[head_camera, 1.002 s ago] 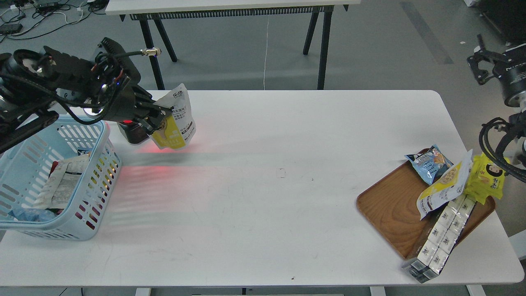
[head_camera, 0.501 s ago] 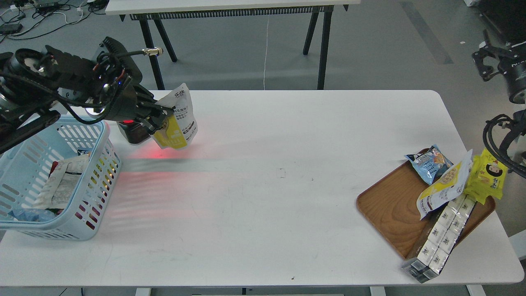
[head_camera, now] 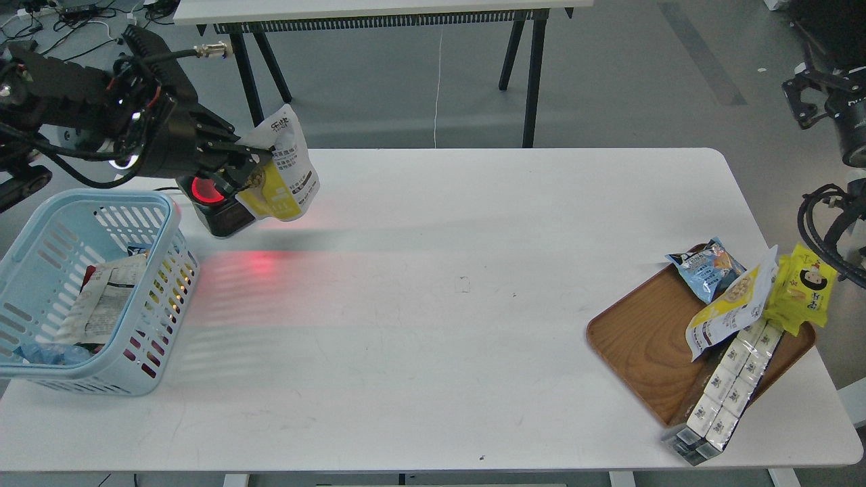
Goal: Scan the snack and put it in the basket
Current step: 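Lower the yellow bag into the blue basket and release it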
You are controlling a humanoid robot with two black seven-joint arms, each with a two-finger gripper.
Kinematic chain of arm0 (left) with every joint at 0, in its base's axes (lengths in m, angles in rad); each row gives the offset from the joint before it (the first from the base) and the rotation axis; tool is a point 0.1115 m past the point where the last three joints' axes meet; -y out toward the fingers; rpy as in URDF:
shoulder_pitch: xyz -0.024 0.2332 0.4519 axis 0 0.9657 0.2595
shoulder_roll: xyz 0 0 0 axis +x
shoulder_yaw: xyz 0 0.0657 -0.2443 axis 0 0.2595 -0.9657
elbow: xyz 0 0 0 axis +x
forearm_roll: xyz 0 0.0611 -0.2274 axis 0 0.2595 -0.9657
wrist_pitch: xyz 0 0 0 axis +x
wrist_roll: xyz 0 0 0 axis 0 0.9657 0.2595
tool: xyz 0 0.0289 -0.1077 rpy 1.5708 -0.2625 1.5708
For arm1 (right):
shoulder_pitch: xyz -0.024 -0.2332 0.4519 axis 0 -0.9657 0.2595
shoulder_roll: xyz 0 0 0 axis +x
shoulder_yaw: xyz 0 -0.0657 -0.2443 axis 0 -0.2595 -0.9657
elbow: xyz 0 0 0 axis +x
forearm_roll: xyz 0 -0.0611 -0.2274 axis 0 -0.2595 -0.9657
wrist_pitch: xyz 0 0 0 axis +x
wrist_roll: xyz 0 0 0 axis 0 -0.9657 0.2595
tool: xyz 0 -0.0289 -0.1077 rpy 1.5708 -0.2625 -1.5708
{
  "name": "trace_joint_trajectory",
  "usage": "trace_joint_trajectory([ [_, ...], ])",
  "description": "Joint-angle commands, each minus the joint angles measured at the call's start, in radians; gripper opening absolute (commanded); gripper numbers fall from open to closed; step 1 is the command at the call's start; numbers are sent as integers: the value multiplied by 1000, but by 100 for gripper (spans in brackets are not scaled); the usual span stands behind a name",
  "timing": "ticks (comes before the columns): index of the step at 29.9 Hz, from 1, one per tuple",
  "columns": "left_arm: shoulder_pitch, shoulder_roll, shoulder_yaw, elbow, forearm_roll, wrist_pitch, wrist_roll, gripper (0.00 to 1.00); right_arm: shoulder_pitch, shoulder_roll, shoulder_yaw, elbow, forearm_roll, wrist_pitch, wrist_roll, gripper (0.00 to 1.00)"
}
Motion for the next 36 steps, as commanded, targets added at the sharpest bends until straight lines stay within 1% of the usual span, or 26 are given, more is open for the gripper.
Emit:
trace_joint_trajectory([
  [1, 0, 101, -28, -44, 0, 0, 0, 0, -3, 2, 1, -2, 0, 0, 1, 99],
  [9, 3, 304, -27, -46, 0, 0, 0, 0, 0, 7, 1, 0, -2, 0, -1, 99],
  [15, 9, 399, -4, -46, 0, 0, 0, 0, -5, 8, -1, -11, -2, 0, -1, 99],
  [17, 13, 420, 27, -44, 0, 0, 0, 0, -5, 10, 1, -17, -2, 0, -1, 99],
  [27, 16, 422, 161, -27, 0, 0, 0, 0, 1, 11, 1, -17, -2, 0, -1, 99],
  [36, 16, 376, 176, -24, -49, 0, 0, 0, 6, 10, 1, -16, -2, 0, -2, 99],
])
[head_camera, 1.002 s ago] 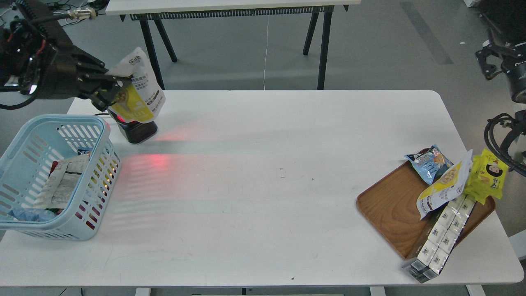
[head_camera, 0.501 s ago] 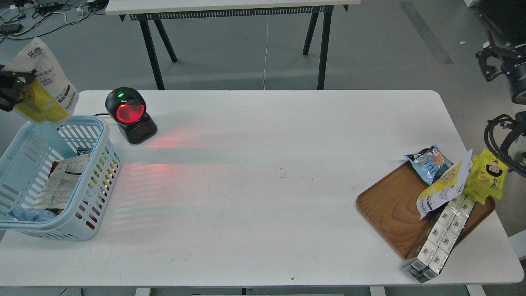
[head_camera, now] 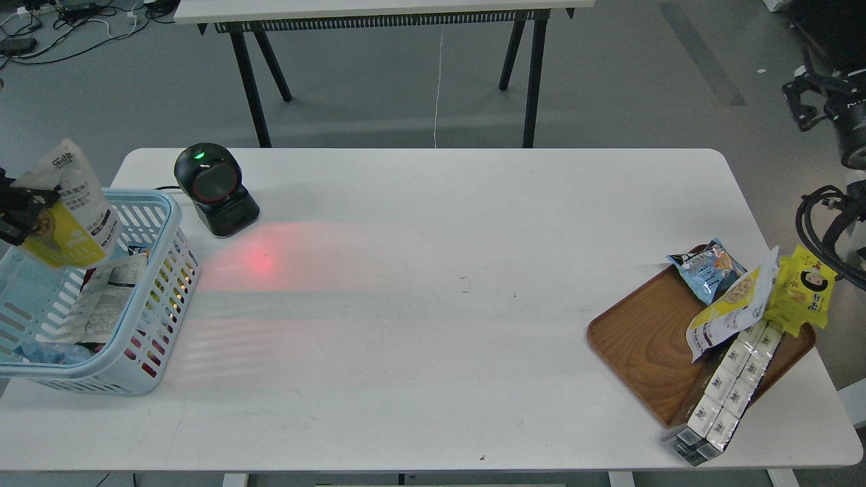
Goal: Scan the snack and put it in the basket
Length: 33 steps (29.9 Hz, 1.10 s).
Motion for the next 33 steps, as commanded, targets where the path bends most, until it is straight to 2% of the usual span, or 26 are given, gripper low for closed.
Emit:
trace_joint_trajectory([
  [1, 2, -15, 1, 0, -5, 0, 0, 0, 2, -3, 0, 1, 1, 0, 0, 99],
  [5, 14, -19, 1, 0, -6, 0, 0, 1, 2, -8, 0, 3, -1, 0, 0, 99],
  [10, 20, -18, 1, 0, -6, 0, 0, 14, 3, -11, -2, 1, -1, 0, -2, 99],
  [12, 20, -18, 1, 0, -8, 0, 0, 24, 7, -12, -2, 1, -1, 0, -3, 99],
  [17, 21, -16, 1, 0, -49, 0, 0, 27, 8, -11, -2, 3, -1, 0, -3, 99],
  [19, 20, -12, -10, 0, -121, 0, 0, 36, 8, -12, 0, 1, -1, 0, -3, 99],
  [22, 6, -10, -41, 12, -374, 0, 0, 78, 10, -14, -2, 1, -1, 0, -3, 99],
  [23, 6, -16, -64, 34, -476, 0, 0, 88, 14, -14, -2, 1, -1, 0, -3, 99],
  [26, 5, -37, -111, 95, -720, 0, 0, 99, 28, -15, -2, 1, -1, 0, -3, 99],
  [33, -6, -249, -248, 302, -1119, 0, 0, 100, 56, -60, 8, 4, -2, 0, 5, 99],
])
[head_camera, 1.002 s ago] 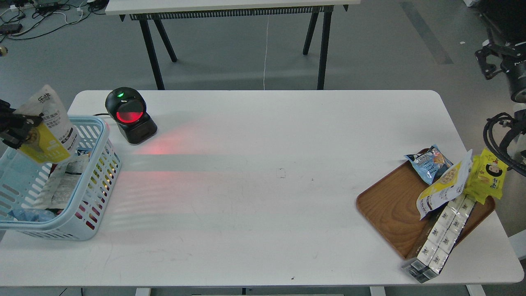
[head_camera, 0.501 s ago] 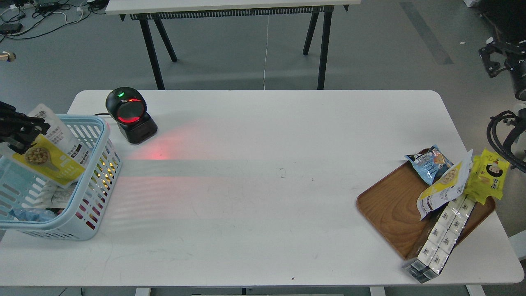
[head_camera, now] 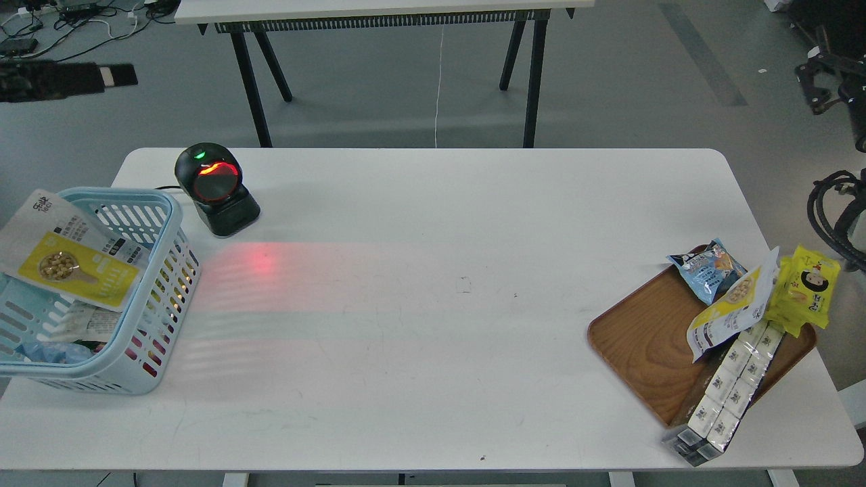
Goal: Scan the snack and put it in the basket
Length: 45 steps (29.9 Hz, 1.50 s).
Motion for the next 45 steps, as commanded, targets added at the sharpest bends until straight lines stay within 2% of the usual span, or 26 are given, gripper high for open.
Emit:
trace_joint_trajectory([
  [1, -1, -105, -49, 110, -229, 0, -1, 100, 18, -22, 12, 2, 0, 0, 4, 99],
  [9, 4, -352, -52, 410, -754, 0, -1, 100, 44, -23, 20, -2, 0, 0, -10, 99],
  [14, 1, -534, -63, 660, -967, 0, -1, 100, 47, -17, 21, -2, 0, 0, -16, 99],
  [17, 5, -617, -124, 763, -1094, 0, -1, 100, 53, -11, 24, -5, 0, 0, -44, 99],
  [18, 7, -640, -145, 791, -1131, 0, 19, 100, 61, -7, 30, -6, 0, 0, -54, 99],
  [21, 8, -709, -205, 843, -1219, 0, 104, 100, 62, 13, 52, -28, 1, 0, -62, 99],
  [23, 10, -752, -231, 877, -1266, 0, 140, 100, 62, 52, 69, -58, 1, 0, -64, 99],
  [29, 20, -852, -254, 984, -1372, 0, 149, 100, 61, 160, 109, -167, 3, 0, -96, 99],
  [34, 86, -883, -259, 996, -1464, 0, 203, 100, 61, 223, 107, -219, 3, 0, -93, 99],
  [45, 171, -912, -320, 996, -1536, 0, 204, 100, 55, 256, 95, -249, 1, 0, -85, 99],
])
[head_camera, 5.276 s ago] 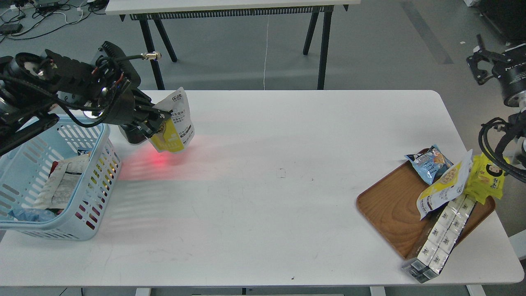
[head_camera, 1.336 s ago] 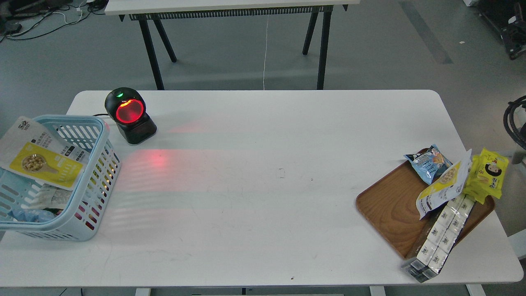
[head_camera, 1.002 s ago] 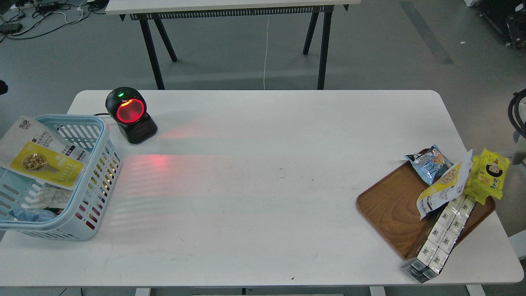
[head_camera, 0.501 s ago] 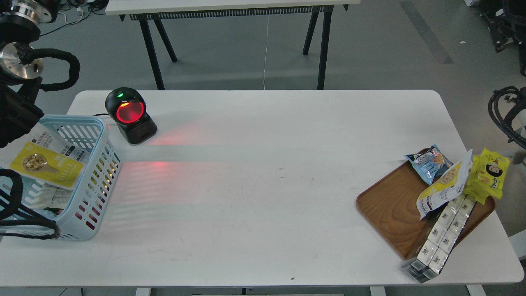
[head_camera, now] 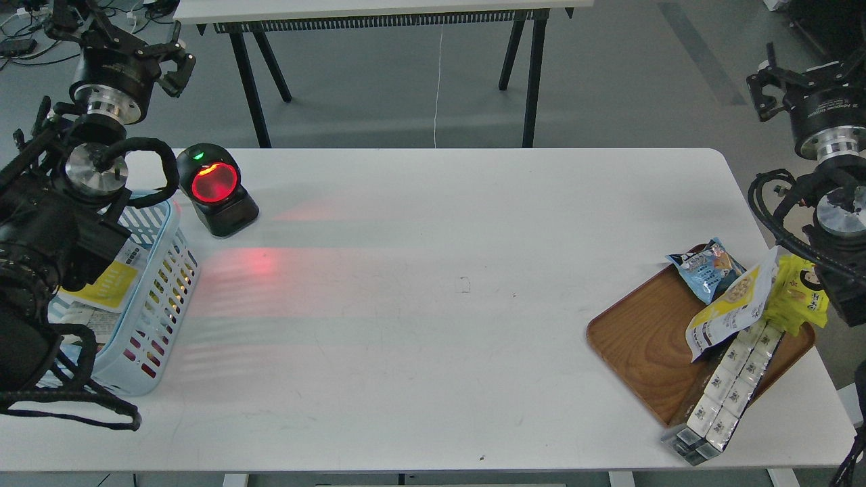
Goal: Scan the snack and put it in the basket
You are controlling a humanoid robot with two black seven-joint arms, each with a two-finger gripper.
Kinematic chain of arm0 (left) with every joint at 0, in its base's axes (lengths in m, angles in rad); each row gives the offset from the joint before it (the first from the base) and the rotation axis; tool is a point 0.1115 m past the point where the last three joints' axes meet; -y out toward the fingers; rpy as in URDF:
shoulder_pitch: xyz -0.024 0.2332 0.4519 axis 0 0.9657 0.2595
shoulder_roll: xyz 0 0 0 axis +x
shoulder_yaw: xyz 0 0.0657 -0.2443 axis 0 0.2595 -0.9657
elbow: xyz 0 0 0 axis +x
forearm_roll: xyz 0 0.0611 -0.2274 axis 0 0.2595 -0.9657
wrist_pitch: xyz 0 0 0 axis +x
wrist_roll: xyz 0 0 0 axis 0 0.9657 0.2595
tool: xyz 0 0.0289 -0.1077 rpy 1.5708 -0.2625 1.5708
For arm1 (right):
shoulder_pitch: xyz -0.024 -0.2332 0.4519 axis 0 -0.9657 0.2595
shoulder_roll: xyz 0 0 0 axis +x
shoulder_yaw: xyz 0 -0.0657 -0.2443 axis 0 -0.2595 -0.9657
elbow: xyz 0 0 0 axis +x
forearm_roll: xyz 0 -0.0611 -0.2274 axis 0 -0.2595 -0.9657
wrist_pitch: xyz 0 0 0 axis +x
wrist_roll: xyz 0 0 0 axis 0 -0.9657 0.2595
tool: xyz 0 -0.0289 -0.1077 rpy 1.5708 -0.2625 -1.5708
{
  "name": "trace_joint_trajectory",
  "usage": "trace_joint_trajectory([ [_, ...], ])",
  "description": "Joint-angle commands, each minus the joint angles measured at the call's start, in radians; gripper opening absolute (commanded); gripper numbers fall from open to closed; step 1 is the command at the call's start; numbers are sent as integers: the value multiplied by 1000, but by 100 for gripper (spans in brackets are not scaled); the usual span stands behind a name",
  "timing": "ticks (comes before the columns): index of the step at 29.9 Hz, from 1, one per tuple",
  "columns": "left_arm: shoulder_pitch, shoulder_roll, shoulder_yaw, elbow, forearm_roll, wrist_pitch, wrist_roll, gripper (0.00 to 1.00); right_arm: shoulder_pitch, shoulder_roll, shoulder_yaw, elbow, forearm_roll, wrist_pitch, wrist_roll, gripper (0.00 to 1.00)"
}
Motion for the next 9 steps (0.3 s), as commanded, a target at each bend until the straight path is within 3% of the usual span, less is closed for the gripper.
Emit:
trace_joint_trajectory([
  [1, 17, -1, -13, 0, -1, 0, -3, 100, -1, 4, -5, 1, -2, 0, 0, 99],
  [9, 24, -8, -16, -9, -6, 0, -15, 100, 2, 19, -10, 3, -4, 0, -6, 99],
])
